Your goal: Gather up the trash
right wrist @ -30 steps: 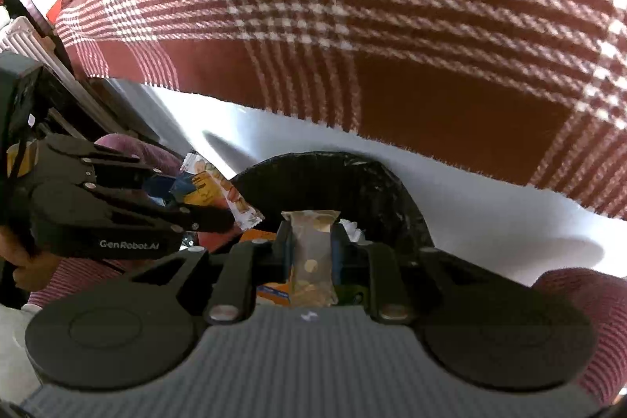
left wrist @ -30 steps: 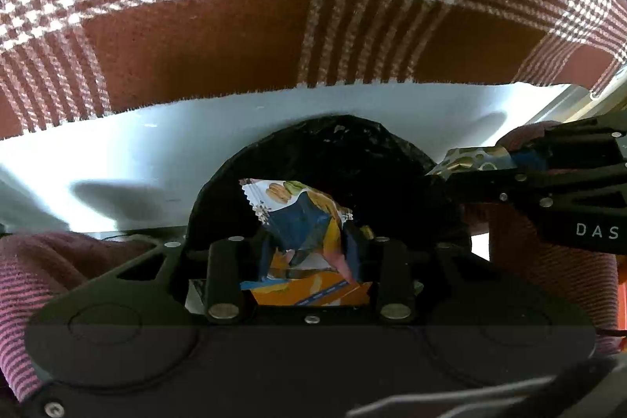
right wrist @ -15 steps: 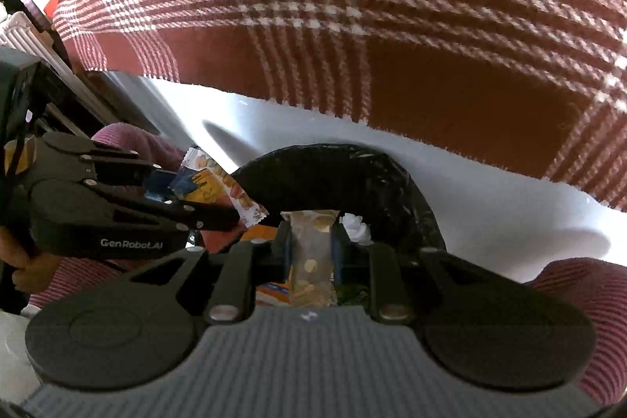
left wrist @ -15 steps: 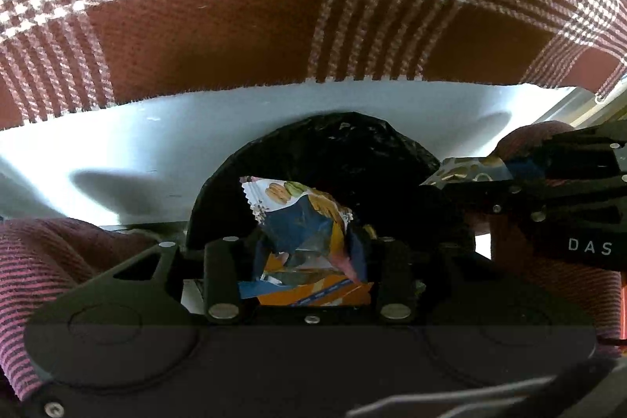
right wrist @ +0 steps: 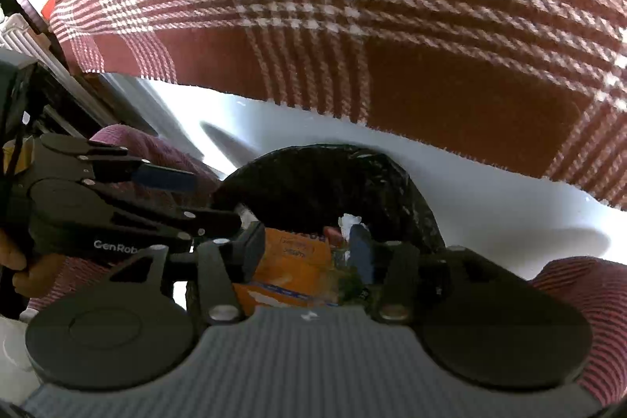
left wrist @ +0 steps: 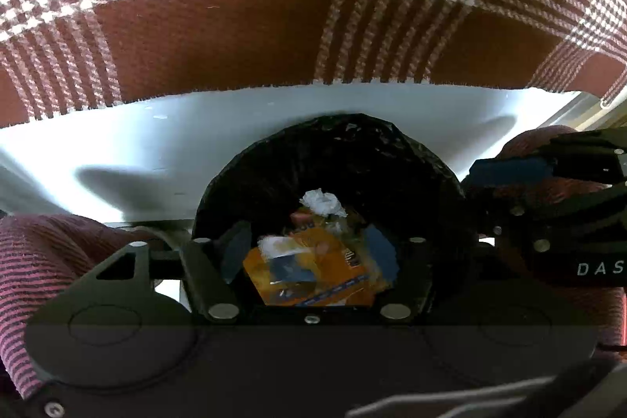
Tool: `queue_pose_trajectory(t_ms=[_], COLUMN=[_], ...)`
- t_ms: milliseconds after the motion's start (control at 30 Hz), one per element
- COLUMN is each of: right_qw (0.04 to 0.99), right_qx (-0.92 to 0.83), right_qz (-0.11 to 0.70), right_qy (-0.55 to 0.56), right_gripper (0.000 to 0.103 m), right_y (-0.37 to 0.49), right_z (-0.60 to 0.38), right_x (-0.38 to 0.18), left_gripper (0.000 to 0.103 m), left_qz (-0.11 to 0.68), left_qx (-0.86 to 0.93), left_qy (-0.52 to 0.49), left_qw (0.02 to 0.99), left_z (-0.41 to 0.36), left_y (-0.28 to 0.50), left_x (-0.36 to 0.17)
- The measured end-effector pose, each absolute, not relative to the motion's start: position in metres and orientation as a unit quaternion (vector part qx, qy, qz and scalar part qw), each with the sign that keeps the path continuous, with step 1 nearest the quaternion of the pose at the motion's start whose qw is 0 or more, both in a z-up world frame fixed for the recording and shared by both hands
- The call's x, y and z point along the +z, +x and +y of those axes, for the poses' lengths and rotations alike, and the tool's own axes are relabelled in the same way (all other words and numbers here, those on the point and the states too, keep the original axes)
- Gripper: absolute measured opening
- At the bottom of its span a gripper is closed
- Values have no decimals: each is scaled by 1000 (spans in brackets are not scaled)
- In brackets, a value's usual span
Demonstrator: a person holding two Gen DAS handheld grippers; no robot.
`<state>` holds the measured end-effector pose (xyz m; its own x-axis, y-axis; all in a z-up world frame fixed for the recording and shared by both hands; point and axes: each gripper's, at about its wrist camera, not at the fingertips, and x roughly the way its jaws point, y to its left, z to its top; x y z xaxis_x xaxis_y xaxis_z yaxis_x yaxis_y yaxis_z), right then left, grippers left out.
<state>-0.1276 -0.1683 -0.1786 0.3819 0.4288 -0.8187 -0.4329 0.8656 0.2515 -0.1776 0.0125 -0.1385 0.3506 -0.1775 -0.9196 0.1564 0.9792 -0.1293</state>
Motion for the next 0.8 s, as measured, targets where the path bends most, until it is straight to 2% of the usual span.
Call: queue_pose_trajectory(t_ms=[300, 800], right_qw=[834, 837], right_qx=[248, 244], right_qz=[493, 490], right_qy=[2, 4], right_gripper=[75, 76], right_y=[-128, -130], right_z=[-171, -174], right_x=[-180, -179], left_gripper=[77, 78], left_qz=[560, 572], left_qx=[-96, -78], left_qy=[-24, -7], left_qw=[823, 817], left_z=[16, 11], left_y=[-177, -177], left_x=[-137, -143])
